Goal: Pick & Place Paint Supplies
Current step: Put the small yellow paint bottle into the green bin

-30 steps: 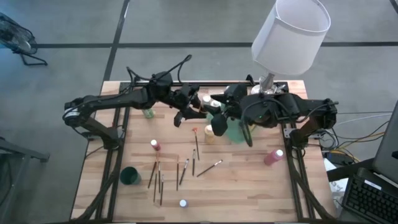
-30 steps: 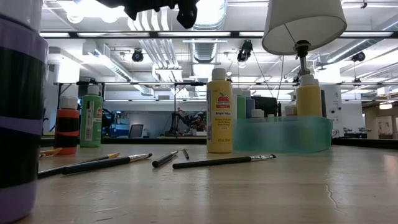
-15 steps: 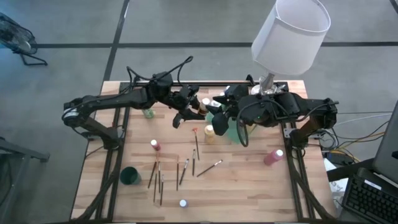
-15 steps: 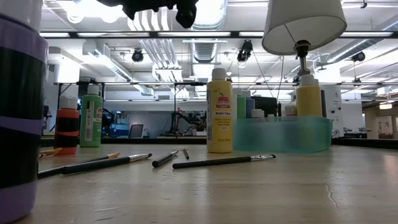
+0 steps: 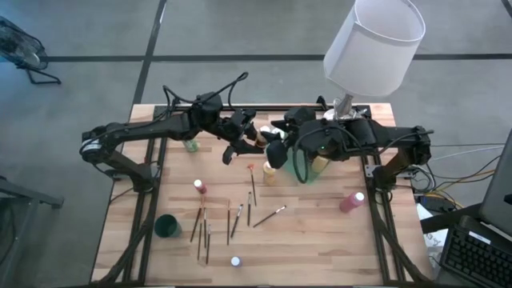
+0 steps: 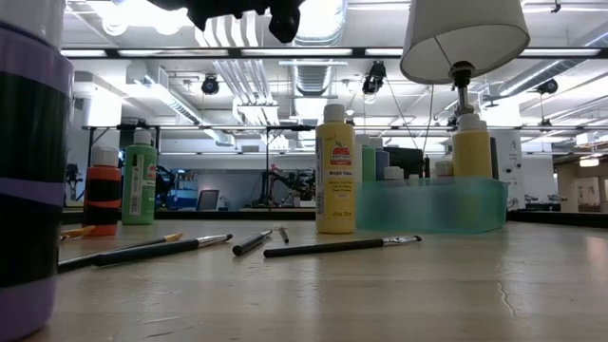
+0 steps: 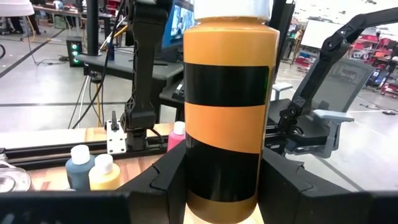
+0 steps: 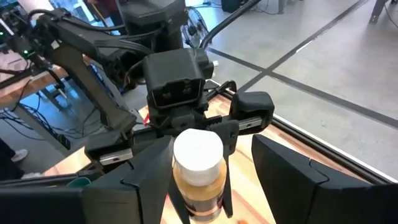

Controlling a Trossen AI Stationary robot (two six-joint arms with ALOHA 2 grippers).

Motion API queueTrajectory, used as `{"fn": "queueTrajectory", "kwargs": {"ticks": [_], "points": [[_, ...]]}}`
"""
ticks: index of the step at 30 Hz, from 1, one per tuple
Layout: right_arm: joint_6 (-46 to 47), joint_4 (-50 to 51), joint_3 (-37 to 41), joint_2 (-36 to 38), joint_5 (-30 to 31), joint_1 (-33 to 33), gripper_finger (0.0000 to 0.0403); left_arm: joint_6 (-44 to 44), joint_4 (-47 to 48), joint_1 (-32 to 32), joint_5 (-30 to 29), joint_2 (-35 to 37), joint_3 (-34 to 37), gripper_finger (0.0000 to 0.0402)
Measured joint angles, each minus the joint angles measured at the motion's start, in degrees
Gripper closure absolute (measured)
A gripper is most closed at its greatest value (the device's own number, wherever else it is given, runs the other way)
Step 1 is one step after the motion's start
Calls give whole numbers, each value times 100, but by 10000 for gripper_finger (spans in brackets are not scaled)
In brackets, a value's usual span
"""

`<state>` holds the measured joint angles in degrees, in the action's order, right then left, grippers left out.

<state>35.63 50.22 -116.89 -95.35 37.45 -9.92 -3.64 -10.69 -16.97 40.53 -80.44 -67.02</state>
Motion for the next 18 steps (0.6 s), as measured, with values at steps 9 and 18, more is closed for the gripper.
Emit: {"fn": "queueTrajectory", "kwargs": {"ticks": [9,18], "points": [[23,-21,52,-116,-44,21,220,21,8,-1,-2,0,0,250],[-144,-151,71,-212,-2,23,260,22,-1,-1,2,0,0,250]]}}
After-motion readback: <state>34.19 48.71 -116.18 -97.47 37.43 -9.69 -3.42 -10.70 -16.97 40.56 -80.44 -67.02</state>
